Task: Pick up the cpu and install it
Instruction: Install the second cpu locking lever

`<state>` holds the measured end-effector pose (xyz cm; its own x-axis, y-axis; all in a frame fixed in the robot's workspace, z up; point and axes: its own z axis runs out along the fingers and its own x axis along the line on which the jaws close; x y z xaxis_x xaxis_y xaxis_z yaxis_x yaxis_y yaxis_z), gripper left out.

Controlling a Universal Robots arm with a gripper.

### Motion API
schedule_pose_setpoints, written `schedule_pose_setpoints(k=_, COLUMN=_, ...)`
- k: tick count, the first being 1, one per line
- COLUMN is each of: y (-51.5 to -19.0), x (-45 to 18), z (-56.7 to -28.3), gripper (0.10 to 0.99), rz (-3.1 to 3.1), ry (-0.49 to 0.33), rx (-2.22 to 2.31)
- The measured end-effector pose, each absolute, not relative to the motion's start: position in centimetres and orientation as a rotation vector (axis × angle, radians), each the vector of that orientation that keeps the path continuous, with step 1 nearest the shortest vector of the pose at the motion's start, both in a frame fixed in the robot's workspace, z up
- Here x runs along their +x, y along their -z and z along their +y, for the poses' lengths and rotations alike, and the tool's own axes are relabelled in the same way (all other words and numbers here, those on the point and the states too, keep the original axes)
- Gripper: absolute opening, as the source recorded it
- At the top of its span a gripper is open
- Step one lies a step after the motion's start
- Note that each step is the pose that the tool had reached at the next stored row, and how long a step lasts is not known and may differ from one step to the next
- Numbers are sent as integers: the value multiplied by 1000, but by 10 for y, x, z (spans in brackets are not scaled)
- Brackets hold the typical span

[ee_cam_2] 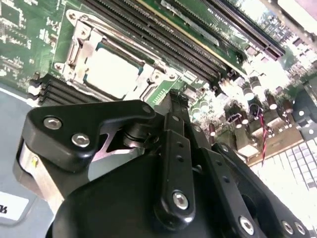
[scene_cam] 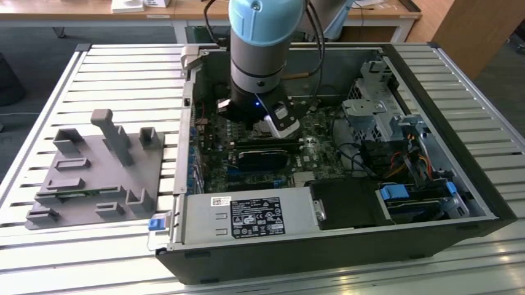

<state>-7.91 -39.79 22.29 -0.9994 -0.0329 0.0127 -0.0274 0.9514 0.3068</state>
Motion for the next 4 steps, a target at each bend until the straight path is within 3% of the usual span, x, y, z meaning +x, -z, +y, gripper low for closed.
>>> schedule_pose_setpoints(k=4, y=-227, x=-79, z=-398, gripper=106, rz=-3086, ry=486, rx=48)
